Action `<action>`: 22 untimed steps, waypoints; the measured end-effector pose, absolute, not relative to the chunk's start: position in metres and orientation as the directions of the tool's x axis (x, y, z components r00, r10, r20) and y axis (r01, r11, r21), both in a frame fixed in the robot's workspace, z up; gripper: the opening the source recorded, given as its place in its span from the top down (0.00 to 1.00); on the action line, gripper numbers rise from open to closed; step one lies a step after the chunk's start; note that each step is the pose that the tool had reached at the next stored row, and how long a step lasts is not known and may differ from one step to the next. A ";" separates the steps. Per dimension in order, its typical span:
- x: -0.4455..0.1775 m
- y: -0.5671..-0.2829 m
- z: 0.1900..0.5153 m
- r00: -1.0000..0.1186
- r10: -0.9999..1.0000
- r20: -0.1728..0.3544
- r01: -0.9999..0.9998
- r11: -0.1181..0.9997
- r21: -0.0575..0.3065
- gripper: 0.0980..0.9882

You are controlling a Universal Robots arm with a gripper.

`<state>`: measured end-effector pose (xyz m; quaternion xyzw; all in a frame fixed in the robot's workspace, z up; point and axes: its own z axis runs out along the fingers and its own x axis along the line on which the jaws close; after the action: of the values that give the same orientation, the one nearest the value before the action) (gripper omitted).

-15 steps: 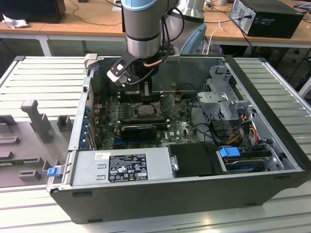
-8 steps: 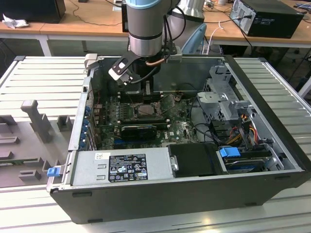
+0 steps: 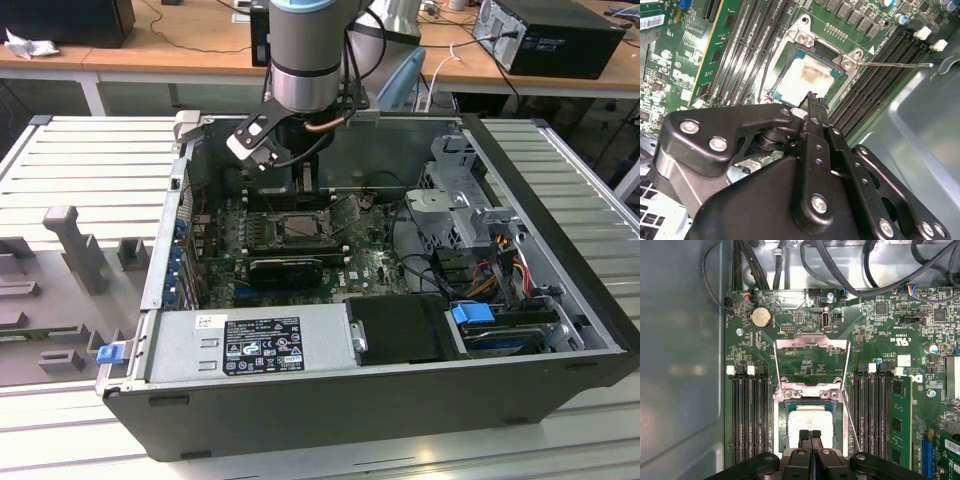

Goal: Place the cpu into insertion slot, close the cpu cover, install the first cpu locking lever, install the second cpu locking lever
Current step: 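Close the cpu cover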

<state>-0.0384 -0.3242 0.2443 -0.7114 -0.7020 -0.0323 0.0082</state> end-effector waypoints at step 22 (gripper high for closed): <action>-0.038 -0.324 0.255 0.012 0.998 0.058 0.999 -0.014 0.034 0.99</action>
<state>-0.0383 -0.3240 0.2546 -0.7113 -0.7021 -0.0323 0.0082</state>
